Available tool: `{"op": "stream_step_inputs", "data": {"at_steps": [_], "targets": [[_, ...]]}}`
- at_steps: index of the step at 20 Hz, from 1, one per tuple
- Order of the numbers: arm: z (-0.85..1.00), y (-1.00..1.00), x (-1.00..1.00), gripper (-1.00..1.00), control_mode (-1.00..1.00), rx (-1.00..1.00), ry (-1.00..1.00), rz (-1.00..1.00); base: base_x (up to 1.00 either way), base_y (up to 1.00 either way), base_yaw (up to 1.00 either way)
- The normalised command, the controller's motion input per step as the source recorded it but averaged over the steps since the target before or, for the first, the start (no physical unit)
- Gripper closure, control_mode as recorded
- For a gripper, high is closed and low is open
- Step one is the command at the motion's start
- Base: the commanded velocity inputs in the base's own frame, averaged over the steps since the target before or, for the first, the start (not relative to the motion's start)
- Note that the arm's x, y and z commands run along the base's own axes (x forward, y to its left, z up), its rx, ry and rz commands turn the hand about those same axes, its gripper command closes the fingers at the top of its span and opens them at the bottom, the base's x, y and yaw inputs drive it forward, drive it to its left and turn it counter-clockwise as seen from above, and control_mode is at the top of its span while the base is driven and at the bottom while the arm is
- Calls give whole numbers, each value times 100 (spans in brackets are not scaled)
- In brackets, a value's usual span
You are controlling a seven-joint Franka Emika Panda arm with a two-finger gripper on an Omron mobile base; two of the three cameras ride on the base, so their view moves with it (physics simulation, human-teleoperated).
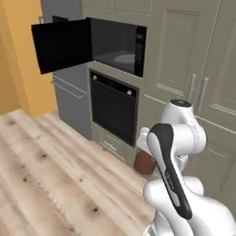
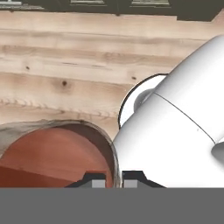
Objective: Place the microwavable item in the microwave. Then, close the microwave door and press the start button.
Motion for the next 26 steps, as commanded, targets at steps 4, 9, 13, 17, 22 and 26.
{"op": "stream_step_inputs", "data": {"at_steps": [4,9,13,17,22,26], "targets": [[0,0,0,100,100,0,0,0,84,16,-34],[0,0,0,100,100,0,0,0,72,46,-40],[0,0,0,100,100,0,0,0,62,63,-38],[0,0,0,100,100,0,0,0,54,68,-31],[0,0,0,100,100,0,0,0,27,59,-20],[0,0,0,100,100,0,0,0,36,36,-34]]}}
